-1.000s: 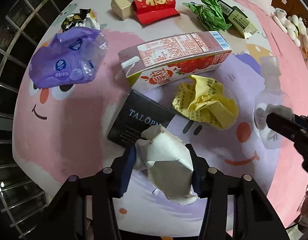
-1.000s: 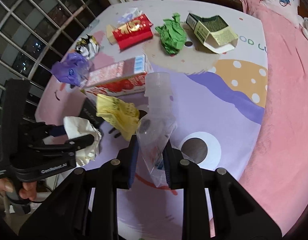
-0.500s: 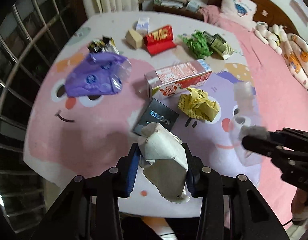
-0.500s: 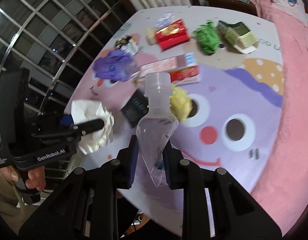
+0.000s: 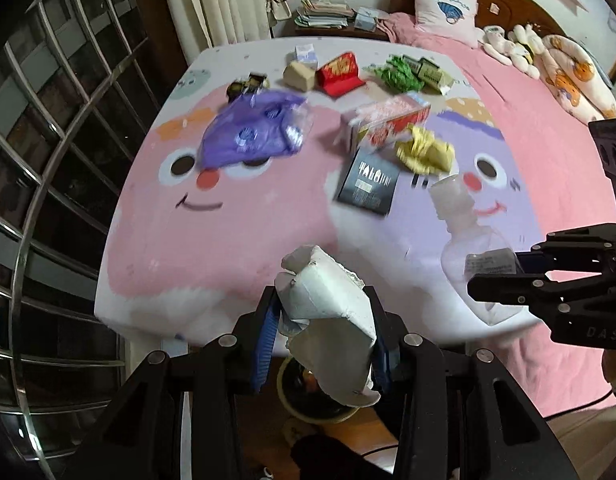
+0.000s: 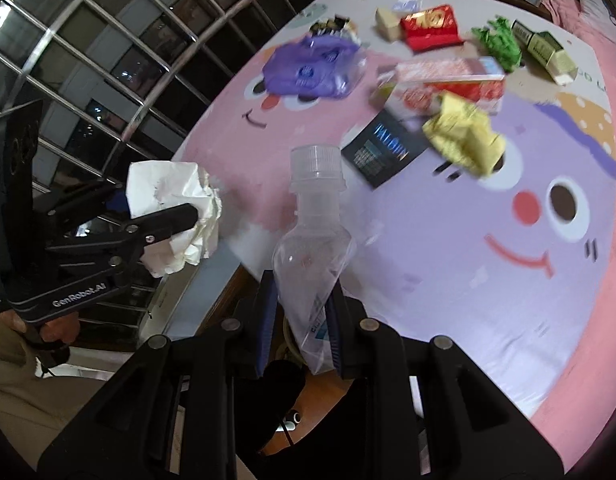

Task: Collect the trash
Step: 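Carry tissue and bottle to the bin and open both grippers above it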

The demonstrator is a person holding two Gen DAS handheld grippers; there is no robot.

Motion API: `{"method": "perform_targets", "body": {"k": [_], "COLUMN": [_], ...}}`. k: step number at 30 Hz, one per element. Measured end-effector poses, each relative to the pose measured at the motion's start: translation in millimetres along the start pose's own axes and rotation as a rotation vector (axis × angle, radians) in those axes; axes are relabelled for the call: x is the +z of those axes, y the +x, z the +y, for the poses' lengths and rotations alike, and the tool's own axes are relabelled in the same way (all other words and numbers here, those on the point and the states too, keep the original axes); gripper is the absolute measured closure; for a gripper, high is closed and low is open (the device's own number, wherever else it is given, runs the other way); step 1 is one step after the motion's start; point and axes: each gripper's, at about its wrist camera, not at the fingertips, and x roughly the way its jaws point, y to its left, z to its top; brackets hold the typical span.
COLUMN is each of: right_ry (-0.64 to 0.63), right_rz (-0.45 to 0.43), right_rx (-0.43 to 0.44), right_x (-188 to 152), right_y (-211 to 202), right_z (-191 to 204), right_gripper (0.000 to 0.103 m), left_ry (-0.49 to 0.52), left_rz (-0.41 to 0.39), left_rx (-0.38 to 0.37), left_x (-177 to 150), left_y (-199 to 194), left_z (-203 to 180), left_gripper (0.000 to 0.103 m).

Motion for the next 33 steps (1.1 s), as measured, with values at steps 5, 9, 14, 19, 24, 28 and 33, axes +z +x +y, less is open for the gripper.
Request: {"method": "perform_targets", "body": {"k": [5, 9, 14, 19, 24, 28, 33], "right_ry": [0.055, 0.120, 0.243, 0.396, 0.500, 0.561, 0.636], "right_rz": [0.027, 0.039, 0.048, 0.083, 0.113, 0.120, 0.118], "right_rx": [-0.034, -0.057, -0.077, -0.100, -0.143, -0.165, -0.159], "right_x": [-32, -65, -114, -165, -207, -233, -256], "right_y": [35, 70, 126, 197, 264, 307, 351], "right_z": [45, 78, 97, 89, 66, 41, 4], "right_gripper": [0.083, 0.083, 0.082, 0.082, 0.081, 0.081, 0.081], "left_ry": [0.015, 0.055, 0.127, 0.154, 0.152, 0.201, 0.239], "left_rz": [0.022, 0.051, 0.121, 0.196, 0.251, 0.267, 0.268], "left_rx": [-0.045, -0.081, -0.120, -0.135, -0.149, -0.145, -0.129], "left_x": [-48, -88, -145, -188, -216, -234, -255], "left_y": [0, 12, 49, 106, 174, 235, 287], "left_z": [39, 65, 87, 88, 82, 67, 52], "left_gripper": [0.063, 0.063, 0.063, 0.062, 0.061, 0.060, 0.056]}}
